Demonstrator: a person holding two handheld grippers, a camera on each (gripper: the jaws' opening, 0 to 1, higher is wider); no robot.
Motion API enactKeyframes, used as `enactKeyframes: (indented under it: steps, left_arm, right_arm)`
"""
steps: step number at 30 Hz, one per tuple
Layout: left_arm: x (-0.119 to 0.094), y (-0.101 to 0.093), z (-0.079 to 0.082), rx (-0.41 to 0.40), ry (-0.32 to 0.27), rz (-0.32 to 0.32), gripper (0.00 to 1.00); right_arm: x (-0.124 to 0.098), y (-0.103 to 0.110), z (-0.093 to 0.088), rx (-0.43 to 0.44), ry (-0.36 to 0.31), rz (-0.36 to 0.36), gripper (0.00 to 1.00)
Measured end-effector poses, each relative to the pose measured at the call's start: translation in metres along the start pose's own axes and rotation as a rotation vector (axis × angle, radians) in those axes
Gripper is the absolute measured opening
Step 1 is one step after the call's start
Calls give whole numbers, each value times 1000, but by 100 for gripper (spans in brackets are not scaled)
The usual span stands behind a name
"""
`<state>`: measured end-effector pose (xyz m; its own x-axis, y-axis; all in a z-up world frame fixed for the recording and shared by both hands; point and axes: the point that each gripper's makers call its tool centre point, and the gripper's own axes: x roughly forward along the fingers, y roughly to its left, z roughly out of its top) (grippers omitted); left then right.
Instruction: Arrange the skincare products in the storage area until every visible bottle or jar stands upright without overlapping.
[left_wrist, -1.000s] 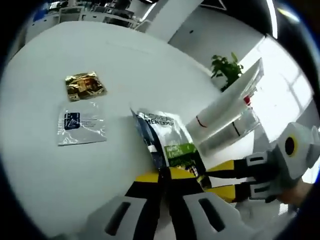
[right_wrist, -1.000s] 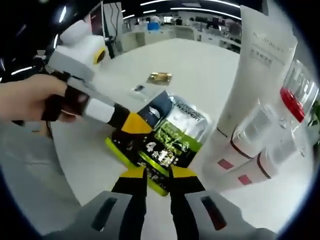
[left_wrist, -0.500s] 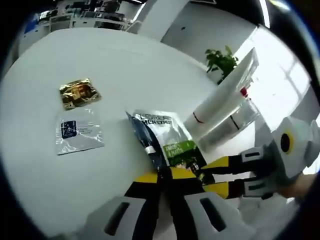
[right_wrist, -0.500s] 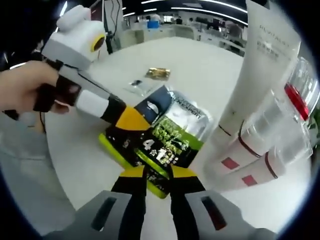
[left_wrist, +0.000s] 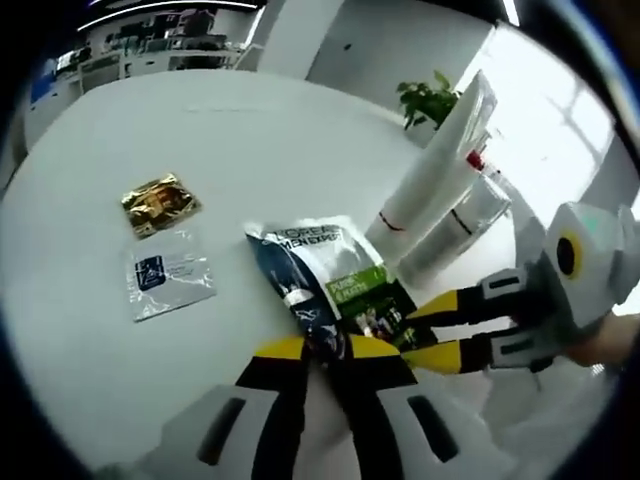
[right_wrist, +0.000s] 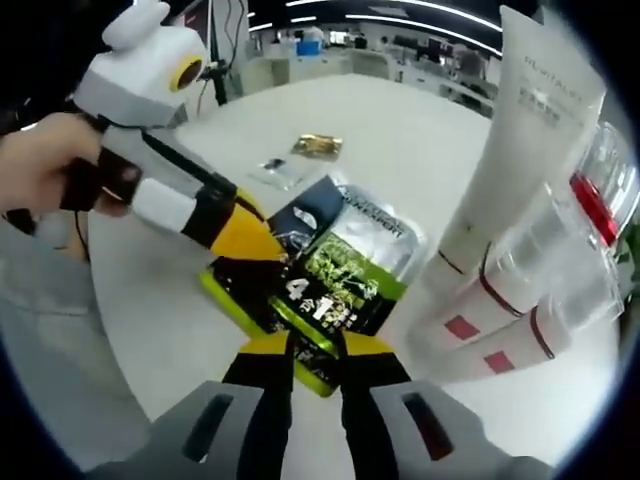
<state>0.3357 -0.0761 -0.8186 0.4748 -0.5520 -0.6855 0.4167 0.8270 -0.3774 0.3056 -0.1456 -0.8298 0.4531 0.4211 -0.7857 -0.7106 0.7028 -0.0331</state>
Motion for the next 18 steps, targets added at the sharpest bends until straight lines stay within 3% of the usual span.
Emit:
enactKeyframes:
  steps: [9, 18]
  left_arm:
    - [-10, 0, 5, 30, -10, 18, 14]
    - [-24, 1, 5, 48, -19, 37, 20]
  right_arm:
    - [-1, 0, 0, 31, -13, 22, 19]
    - [-5, 1, 6, 56, -33, 42, 29]
